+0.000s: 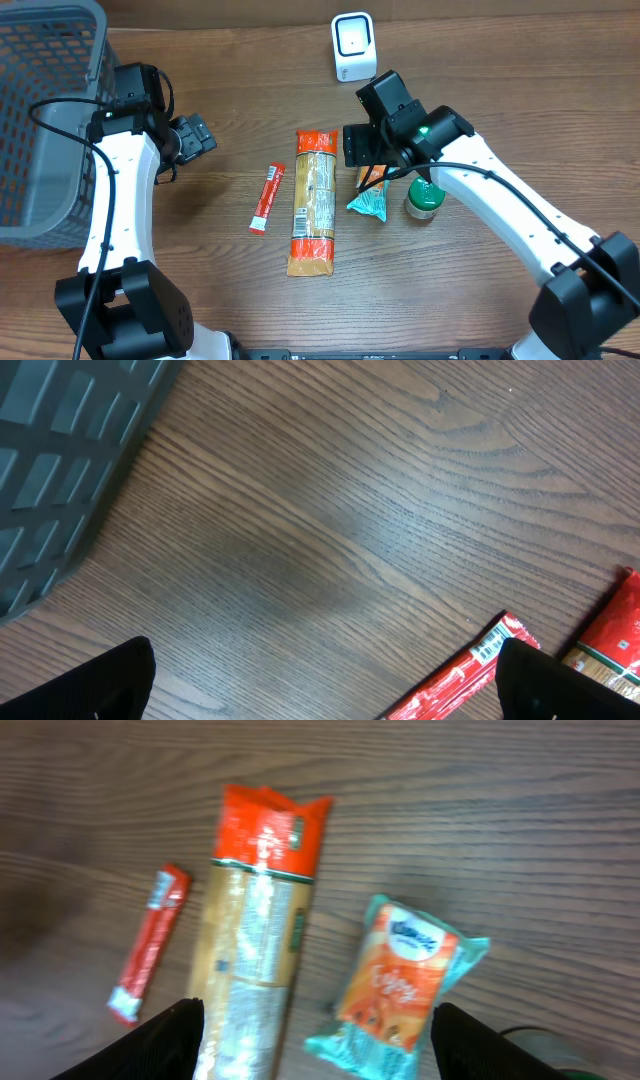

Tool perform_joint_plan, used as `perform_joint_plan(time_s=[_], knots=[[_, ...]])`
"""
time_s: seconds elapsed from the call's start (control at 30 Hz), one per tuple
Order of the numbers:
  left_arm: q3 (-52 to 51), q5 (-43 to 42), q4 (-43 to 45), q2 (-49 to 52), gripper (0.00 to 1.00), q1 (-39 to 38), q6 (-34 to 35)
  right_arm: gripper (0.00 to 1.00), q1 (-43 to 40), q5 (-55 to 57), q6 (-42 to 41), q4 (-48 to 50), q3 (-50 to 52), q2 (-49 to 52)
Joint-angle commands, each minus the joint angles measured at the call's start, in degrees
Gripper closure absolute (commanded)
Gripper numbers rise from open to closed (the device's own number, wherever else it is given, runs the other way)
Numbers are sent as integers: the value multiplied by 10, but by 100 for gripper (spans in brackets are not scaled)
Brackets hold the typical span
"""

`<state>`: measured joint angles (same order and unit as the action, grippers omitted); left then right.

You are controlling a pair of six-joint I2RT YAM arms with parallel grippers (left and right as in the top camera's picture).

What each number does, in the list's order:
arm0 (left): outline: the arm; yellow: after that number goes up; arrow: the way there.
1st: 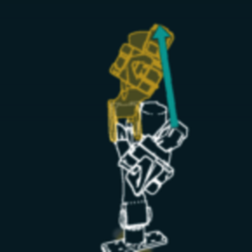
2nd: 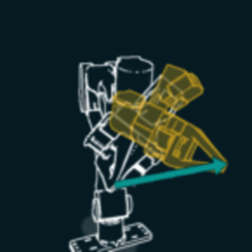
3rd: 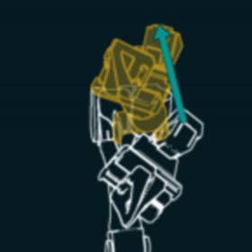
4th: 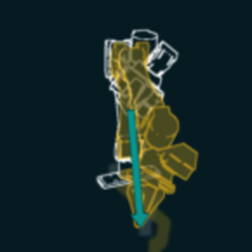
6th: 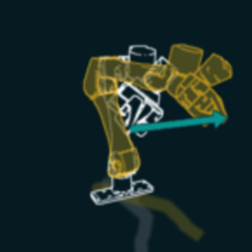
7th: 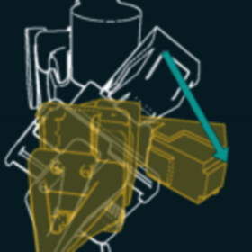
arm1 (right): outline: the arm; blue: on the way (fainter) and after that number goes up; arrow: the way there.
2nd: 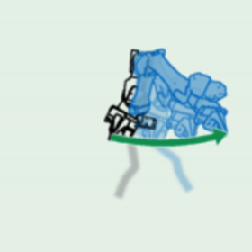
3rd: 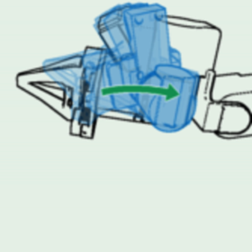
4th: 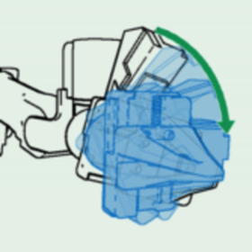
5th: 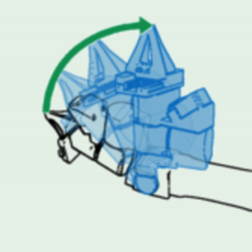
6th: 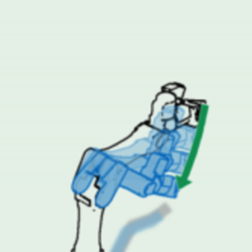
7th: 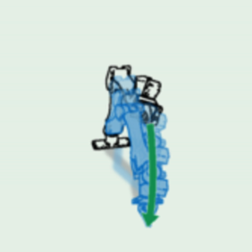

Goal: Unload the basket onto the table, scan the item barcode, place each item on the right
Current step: 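Move the right gripper over the Kleenex pack and jar, then lower the right gripper onto the Kleenex pack to grasp it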

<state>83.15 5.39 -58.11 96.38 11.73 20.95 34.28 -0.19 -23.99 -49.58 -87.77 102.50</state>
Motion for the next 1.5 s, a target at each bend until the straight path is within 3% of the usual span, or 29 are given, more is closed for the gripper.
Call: perform_joint_plan(time_s=[0.0, 0.13, 0.27, 0.47, 0.63, 0.73, 1.1, 1.17, 1.23, 1.47], knots=[[9, -1, 0, -9, 0, -1, -6, 25, -7, 49, 0, -2, 12, 28], [9, -1, 0, -9, 0, -1, -6, 25, -28, 43, -6, -23, 13, 42], [9, -1, 0, -9, 0, -1, -6, 32, -41, 11, -17, -37, 20, 43], [9, -1, 0, -9, 0, -2, -6, 57, -40, 1, -18, -53, 23, 43], [9, -1, 0, -9, 0, -2, -6, 57, -42, 1, -37, -61, 23, 43], [9, -1, 0, -9, 0, -1, -6, 51, -42, 2, -48, -58, 23, 43], [9, -1, 0, -9, 0, -2, -6, 51, -42, -5, -63, -58, 23, 76], [9, -1, 0, -9, 0, -2, -6, 52, -42, -20, -63, -55, 23, 89], [9, -1, 0, -9, 0, -1, -6, 59, -42, -32, -63, -49, 23, 98], [9, -1, 0, -9, 0, -1, -6, 61, -40, -36, -82, -63, 23, 115]])
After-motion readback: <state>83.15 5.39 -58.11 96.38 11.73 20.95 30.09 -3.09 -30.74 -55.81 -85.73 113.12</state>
